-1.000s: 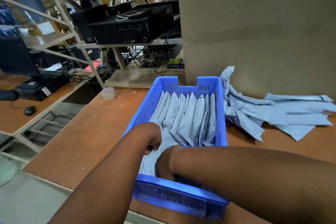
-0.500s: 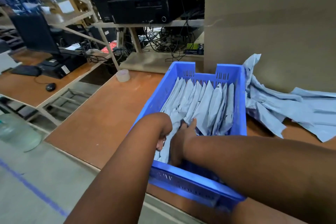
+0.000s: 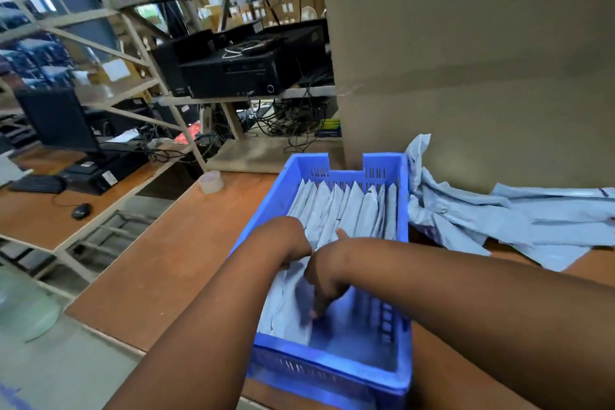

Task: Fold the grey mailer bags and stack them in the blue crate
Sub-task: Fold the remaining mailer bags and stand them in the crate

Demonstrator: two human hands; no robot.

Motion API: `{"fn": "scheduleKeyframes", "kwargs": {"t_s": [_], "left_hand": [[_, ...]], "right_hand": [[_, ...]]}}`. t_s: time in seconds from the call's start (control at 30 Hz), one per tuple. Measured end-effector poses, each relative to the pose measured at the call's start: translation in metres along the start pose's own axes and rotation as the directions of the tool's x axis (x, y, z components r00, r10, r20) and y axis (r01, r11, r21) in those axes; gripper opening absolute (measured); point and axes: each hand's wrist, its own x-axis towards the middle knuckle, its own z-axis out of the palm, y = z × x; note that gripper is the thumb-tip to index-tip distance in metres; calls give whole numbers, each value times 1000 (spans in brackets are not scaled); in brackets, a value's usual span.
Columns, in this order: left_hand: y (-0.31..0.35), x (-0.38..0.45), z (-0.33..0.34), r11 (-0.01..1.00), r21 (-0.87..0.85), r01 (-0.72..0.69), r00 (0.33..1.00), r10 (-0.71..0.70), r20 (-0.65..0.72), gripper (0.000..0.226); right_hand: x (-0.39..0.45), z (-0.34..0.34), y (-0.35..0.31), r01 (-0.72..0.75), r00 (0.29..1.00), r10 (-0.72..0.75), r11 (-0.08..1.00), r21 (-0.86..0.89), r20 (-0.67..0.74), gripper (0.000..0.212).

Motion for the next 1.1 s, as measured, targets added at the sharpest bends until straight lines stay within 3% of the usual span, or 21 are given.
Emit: {"fn": "scheduleKeyframes", "kwargs": {"t_s": [0.1, 0.23, 0.3, 0.4, 0.53, 0.6, 0.7, 0.8, 0.93, 1.03, 1.1], "left_hand": [[28, -6, -21, 995, 62, -79, 992, 84, -98, 30], [84, -15, -47, 976, 40, -213, 957, 216, -191, 14], [114, -16, -55, 956, 42, -291, 926, 292, -240, 17], [159, -15, -61, 924, 60, -378, 883, 379, -277, 24], [220, -1, -55, 863, 239, -445, 824, 499, -270, 25], [246, 14, -45, 855, 201, -477, 816, 516, -259, 24], [274, 39, -25, 868, 169, -468, 839, 496, -225, 26], [282, 58, -1, 799, 405, -445, 820, 545, -174, 29], [275, 85, 31, 599, 721, -349, 816, 572, -80, 65], [270, 99, 36, 606, 737, -298, 849, 521, -85, 60], [269, 106, 34, 646, 711, -278, 859, 498, -116, 50]], "right_hand": [[-44, -5, 36, 33, 989, -24, 997, 64, -145, 62], [-107, 7, 95, -14, 960, 85, 966, 257, -267, 66], [-133, 21, 124, -25, 939, 129, 950, 311, -318, 66], [-161, 51, 163, -52, 917, 199, 919, 390, -346, 61], [-183, 100, 213, -147, 867, 368, 832, 534, -335, 66], [-186, 128, 232, -192, 838, 441, 789, 584, -322, 63], [-174, 174, 247, -244, 787, 537, 723, 646, -304, 53], [-143, 216, 243, -251, 747, 594, 668, 701, -298, 46], [-96, 251, 218, -177, 703, 616, 635, 752, -355, 64], [-55, 255, 204, -190, 649, 669, 603, 775, -361, 81], [-35, 255, 200, -211, 650, 679, 592, 778, -341, 83]]}}
